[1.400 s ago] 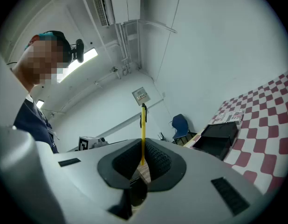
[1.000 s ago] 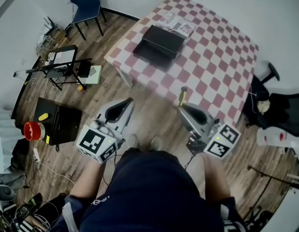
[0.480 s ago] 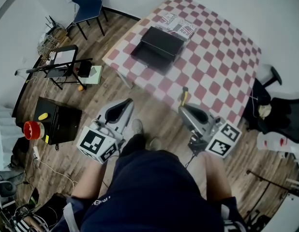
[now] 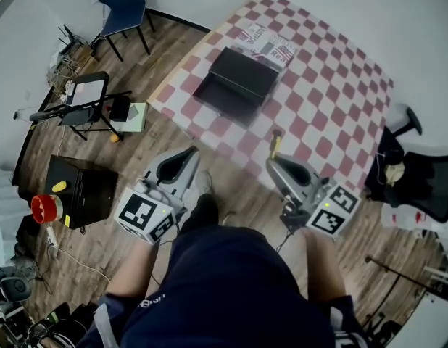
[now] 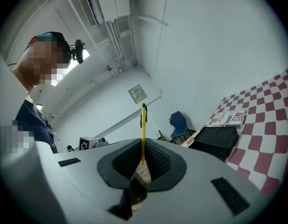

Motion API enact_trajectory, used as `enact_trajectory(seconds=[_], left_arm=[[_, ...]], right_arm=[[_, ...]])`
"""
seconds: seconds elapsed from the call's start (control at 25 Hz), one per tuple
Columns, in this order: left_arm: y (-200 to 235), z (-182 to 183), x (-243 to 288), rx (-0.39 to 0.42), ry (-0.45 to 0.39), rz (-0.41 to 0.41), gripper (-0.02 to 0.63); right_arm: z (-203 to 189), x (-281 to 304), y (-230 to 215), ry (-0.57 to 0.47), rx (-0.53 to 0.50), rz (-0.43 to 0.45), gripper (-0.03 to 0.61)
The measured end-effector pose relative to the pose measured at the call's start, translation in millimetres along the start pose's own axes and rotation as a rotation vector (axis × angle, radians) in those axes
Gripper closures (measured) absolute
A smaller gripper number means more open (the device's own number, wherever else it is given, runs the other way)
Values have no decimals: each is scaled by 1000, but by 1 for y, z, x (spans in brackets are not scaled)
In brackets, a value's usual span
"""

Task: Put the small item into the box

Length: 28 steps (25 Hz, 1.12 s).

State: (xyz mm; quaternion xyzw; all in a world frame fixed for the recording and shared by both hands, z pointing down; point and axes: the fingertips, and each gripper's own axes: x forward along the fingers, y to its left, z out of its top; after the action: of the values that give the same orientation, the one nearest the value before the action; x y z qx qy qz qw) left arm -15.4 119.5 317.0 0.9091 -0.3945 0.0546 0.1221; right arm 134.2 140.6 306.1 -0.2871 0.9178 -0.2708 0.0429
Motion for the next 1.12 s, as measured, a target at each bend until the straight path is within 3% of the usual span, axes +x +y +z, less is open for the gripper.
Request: enact_trajectory(seconds=[0.72, 1.12], left_arm=[[160, 27, 85, -22, 40, -98, 575], [203, 25, 110, -37, 60, -159, 575]], right_arm=[[43, 149, -87, 43, 27, -125, 543], [51, 186, -112, 67, 30, -188, 543]])
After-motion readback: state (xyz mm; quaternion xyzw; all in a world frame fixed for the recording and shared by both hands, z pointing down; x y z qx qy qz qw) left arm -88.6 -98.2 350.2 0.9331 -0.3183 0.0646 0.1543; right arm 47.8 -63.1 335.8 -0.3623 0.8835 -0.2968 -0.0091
